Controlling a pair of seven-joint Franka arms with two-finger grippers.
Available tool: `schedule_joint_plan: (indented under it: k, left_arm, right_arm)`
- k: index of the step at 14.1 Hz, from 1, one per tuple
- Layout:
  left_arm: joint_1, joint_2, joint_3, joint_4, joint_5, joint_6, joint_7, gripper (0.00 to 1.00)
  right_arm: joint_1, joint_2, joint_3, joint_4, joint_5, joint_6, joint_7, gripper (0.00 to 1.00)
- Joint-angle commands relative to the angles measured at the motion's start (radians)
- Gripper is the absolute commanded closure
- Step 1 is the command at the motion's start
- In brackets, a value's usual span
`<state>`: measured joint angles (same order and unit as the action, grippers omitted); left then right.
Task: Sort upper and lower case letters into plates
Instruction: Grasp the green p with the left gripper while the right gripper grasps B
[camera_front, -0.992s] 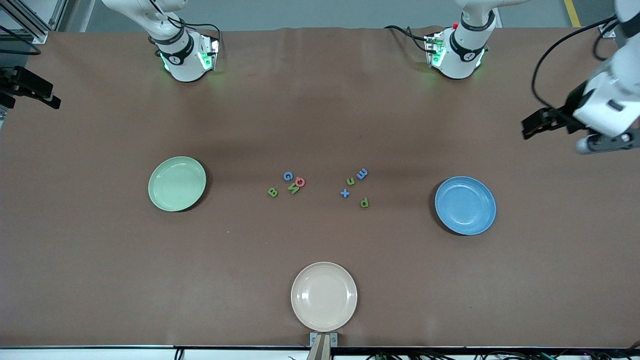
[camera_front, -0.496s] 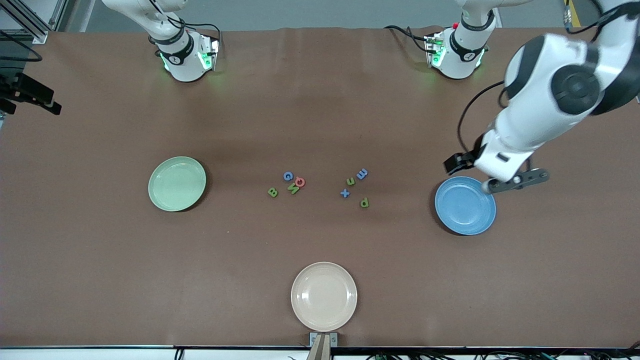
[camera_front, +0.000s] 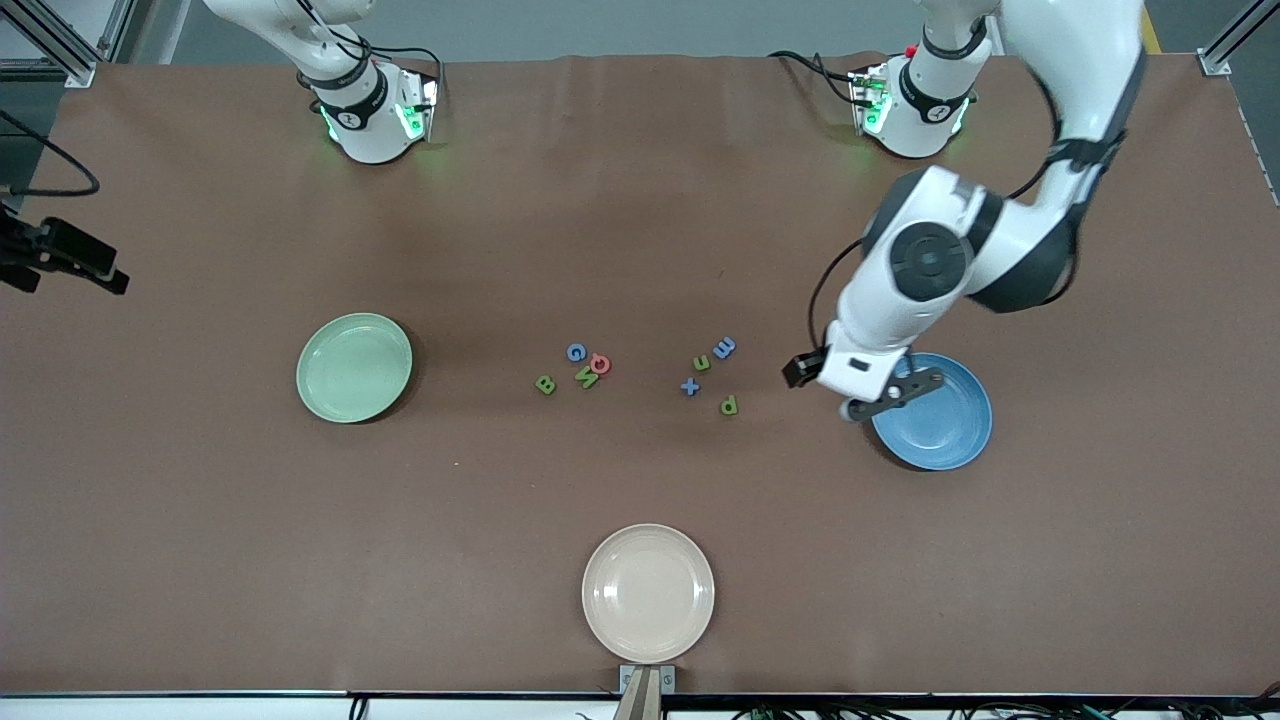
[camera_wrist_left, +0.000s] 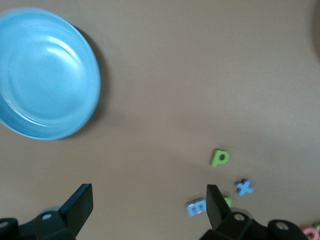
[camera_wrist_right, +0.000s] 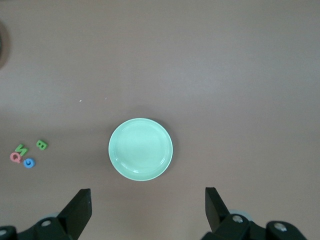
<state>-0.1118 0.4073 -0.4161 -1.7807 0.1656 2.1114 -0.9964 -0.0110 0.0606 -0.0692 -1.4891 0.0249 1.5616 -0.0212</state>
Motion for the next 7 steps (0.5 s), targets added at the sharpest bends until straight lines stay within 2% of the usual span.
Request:
schedule_joint_plan:
  k: [1,3,5,7]
  left_arm:
    - [-0.054,0.109,-0.001,0.012,0.075,0.09,-0.172,0.01]
    - [-0.078,0.169,-0.001,0.017,0.139,0.143,-0.281,0.04]
    - [-0.098,0.235,-0.001,0.024,0.193,0.252,-0.335,0.05]
    - [-0.135,0.292,0.005,0.076,0.213,0.274,-0.361,0.08]
  right_arm:
    - [-0.039,0.048,0.009,-0.002,0.001,0.014,0.001,0.0]
    - [-0.041,0.074,0.009,-0.002,0.001,0.006,0.001,0.0]
    - [-0.02,0.073,0.015,-0.003,0.001,-0.006,0.01,0.0]
    - [0.019,0.073,0.015,-0.004,0.013,-0.015,0.102,0.0]
